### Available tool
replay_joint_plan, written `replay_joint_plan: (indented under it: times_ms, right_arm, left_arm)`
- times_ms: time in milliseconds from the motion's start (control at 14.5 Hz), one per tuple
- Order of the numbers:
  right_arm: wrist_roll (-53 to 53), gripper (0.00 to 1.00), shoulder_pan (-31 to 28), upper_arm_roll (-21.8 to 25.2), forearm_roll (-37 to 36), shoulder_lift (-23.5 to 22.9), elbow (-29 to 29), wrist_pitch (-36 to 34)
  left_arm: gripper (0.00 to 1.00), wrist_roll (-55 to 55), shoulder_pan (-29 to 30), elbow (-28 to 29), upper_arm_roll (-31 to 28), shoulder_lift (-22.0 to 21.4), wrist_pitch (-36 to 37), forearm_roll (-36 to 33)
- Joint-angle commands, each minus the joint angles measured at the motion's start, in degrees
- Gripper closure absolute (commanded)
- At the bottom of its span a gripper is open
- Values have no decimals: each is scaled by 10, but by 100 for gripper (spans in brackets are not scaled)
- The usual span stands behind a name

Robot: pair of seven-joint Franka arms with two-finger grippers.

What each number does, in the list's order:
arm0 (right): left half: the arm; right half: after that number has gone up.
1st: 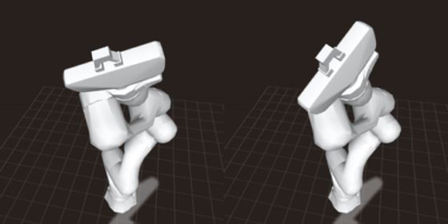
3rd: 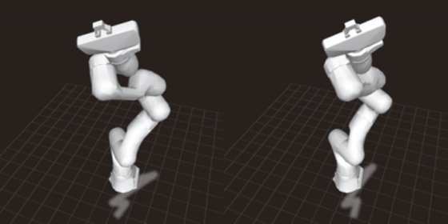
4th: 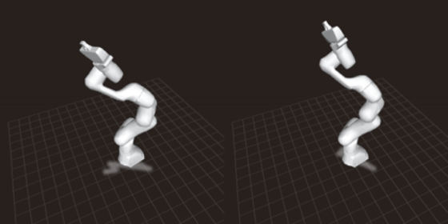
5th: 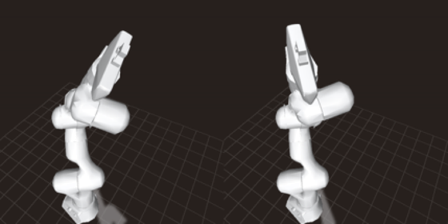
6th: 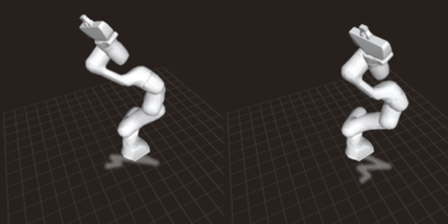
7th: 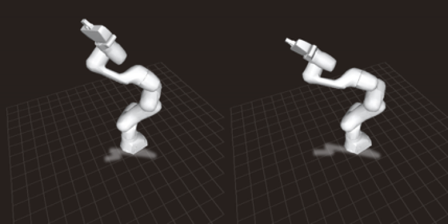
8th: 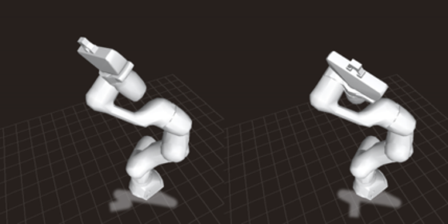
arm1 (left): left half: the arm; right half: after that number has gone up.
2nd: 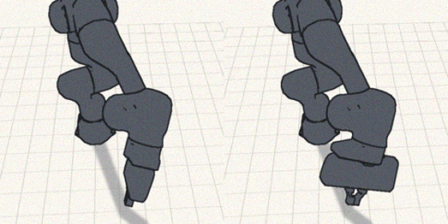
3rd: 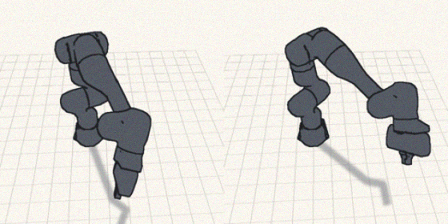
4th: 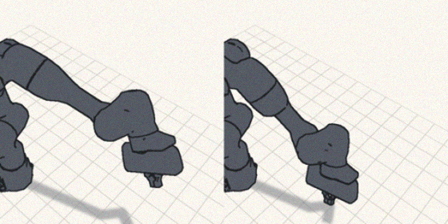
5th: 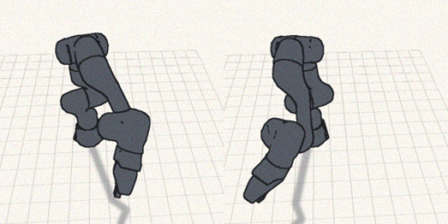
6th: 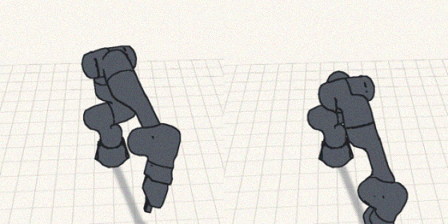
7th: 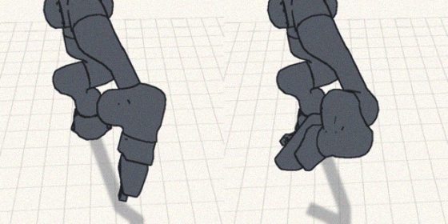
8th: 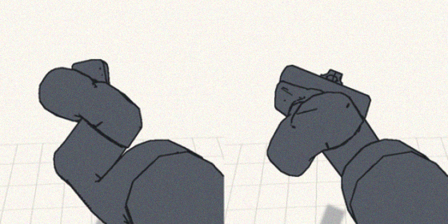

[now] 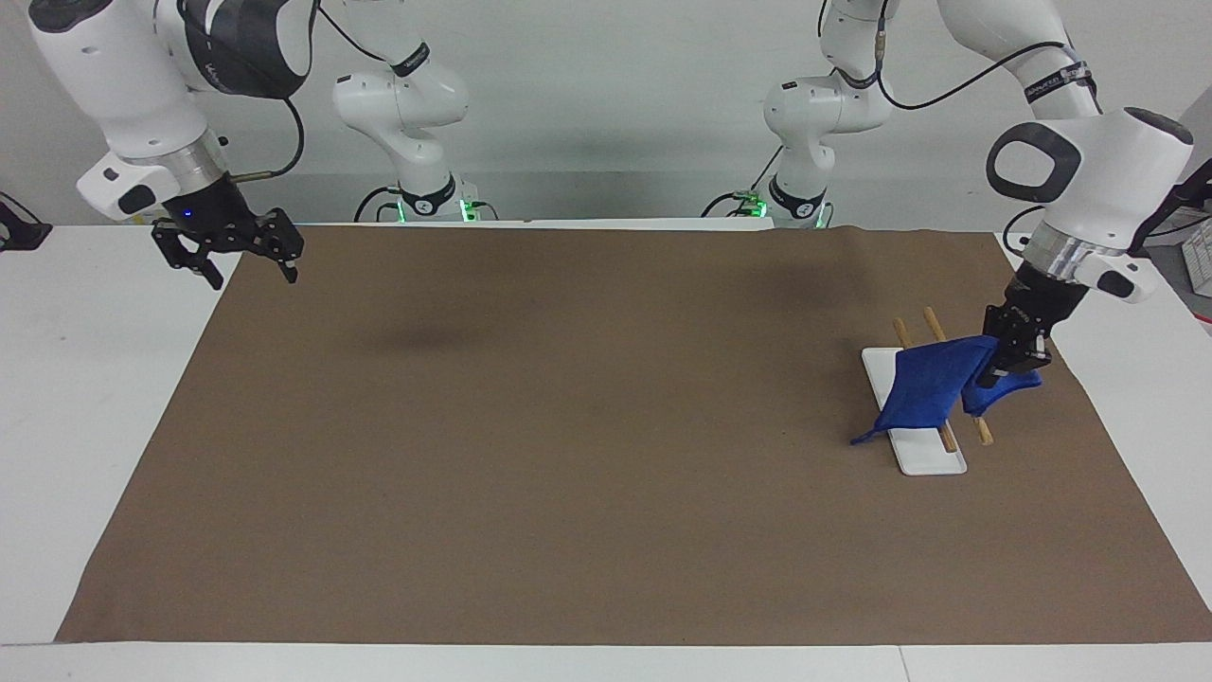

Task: Right arm passes towel to left arm to hang
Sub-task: 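Drape the towel over the wooden rods with the left gripper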

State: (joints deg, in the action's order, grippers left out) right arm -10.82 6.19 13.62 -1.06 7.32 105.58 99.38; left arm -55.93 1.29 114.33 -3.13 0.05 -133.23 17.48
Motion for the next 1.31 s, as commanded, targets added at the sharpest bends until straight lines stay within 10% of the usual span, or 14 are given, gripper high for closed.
replay_joint_plan:
  times_ms: [0, 1245]
  right_arm:
    - [42, 0, 1, -7, -9, -7, -39, -51]
    - [41, 0, 3, -7, -7, -2, -34, -53]
  left_arm:
    - [99, 56, 22, -16, 2, 14, -4, 0]
    - [86, 102, 80, 99, 1, -30, -32, -10]
